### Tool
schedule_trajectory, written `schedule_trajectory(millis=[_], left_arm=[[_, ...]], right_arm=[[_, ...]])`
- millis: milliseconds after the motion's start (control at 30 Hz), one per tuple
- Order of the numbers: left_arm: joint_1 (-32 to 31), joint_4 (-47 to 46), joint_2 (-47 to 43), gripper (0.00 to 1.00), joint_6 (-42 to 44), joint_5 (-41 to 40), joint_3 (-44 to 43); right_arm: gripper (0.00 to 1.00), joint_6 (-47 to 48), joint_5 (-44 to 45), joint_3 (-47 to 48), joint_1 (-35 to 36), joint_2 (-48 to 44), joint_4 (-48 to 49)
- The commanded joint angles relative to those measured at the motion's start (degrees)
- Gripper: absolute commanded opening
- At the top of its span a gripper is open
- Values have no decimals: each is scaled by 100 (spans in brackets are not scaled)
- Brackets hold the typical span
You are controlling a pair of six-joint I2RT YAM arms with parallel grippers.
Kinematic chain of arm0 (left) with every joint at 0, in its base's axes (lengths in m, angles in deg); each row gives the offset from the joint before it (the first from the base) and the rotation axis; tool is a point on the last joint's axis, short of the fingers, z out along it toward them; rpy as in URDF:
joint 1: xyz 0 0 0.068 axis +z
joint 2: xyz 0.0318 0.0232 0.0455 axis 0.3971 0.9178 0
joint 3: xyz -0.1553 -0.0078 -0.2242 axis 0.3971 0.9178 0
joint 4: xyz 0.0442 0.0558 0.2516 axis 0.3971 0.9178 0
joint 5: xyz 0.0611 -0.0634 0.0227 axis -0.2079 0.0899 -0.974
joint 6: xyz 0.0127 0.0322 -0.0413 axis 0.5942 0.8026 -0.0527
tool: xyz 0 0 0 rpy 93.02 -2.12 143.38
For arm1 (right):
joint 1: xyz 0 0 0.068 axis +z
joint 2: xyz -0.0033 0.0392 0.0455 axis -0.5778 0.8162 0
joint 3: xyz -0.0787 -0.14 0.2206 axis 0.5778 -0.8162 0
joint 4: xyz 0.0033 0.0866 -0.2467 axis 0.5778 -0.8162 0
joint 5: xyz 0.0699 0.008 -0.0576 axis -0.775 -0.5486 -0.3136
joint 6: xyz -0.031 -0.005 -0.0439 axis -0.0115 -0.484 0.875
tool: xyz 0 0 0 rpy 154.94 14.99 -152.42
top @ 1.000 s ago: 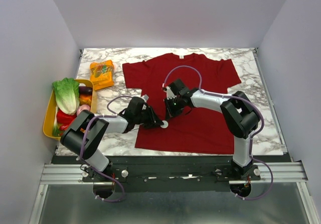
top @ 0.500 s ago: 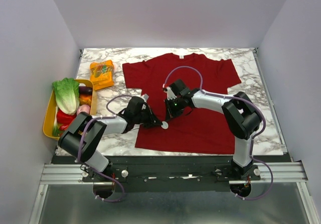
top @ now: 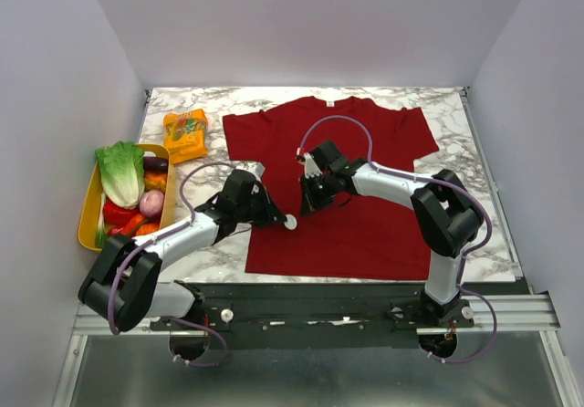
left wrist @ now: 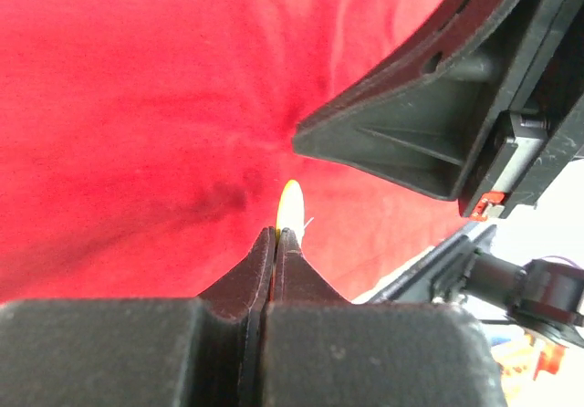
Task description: Pin the brooch onto the clothing
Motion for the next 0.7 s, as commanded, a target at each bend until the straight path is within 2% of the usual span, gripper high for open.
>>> schedule_trajectory(millis=[0,267,533,567,633,667], left_arm=[[-22,1129,-229,0,670,-926,-476],[-22,2194,-107,0,1707,-2218,-1443],[-22,2484,692,0,2516,-2887,-2682],[-22,2511,798,0,2595,-3061,-2814],[-31,2634,1141,0,2840,-3247,-3227],[-31,2651,1264,0,2920,-3448,-3368]], right_arm=[[2,35,-7,38,40,-164,-135],[3,36,380,-49,-13,-444,-101],[9,-35,232,-787,-549,-1796,462],[17,-43,196,-840,-706,-1894,549],[26,-70,117,-954,-847,-2096,629],[34,-79,99,-972,-1005,-2236,699]])
